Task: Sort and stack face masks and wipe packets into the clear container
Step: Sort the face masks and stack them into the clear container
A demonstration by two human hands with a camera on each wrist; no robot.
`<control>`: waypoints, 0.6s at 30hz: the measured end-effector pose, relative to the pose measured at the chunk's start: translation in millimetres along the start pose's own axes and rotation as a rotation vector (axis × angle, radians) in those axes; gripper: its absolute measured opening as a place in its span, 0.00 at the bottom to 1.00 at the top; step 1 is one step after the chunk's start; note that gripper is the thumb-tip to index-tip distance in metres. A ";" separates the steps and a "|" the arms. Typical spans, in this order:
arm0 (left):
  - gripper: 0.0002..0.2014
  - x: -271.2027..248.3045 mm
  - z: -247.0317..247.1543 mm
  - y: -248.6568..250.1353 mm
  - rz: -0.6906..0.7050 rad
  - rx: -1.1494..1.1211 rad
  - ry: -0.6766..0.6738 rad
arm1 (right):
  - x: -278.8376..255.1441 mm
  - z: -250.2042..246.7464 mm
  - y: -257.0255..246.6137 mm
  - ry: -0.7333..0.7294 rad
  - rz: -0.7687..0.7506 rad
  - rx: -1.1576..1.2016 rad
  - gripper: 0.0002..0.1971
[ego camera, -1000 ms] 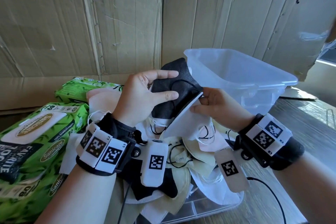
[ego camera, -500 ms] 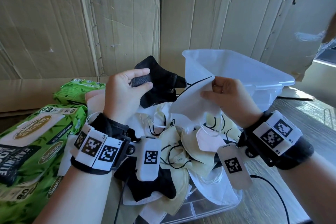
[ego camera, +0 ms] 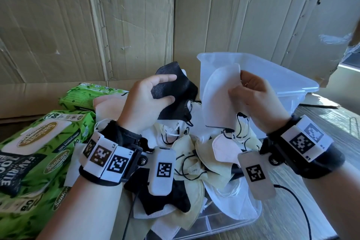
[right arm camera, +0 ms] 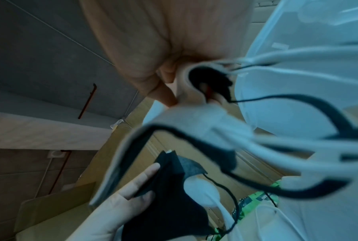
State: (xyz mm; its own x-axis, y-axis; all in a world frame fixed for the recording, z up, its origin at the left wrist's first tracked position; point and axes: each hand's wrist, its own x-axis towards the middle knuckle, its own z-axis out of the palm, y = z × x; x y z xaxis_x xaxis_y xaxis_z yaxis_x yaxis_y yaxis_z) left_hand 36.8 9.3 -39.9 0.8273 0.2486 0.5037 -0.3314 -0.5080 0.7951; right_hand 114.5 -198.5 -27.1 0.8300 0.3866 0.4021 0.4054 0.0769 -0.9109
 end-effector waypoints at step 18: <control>0.23 -2.6 6.5 5.5 0.153 -0.119 -0.118 | -3.4 15.3 -6.2 -0.138 -0.027 0.024 0.18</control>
State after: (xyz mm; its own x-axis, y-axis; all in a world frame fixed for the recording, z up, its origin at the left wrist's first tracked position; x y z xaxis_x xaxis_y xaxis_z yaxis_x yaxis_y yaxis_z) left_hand 35.8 0.5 -39.0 0.8084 0.0750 0.5839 -0.5021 -0.4299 0.7504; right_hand 103.2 -186.2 -24.2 0.7573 0.5069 0.4117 0.4167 0.1102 -0.9023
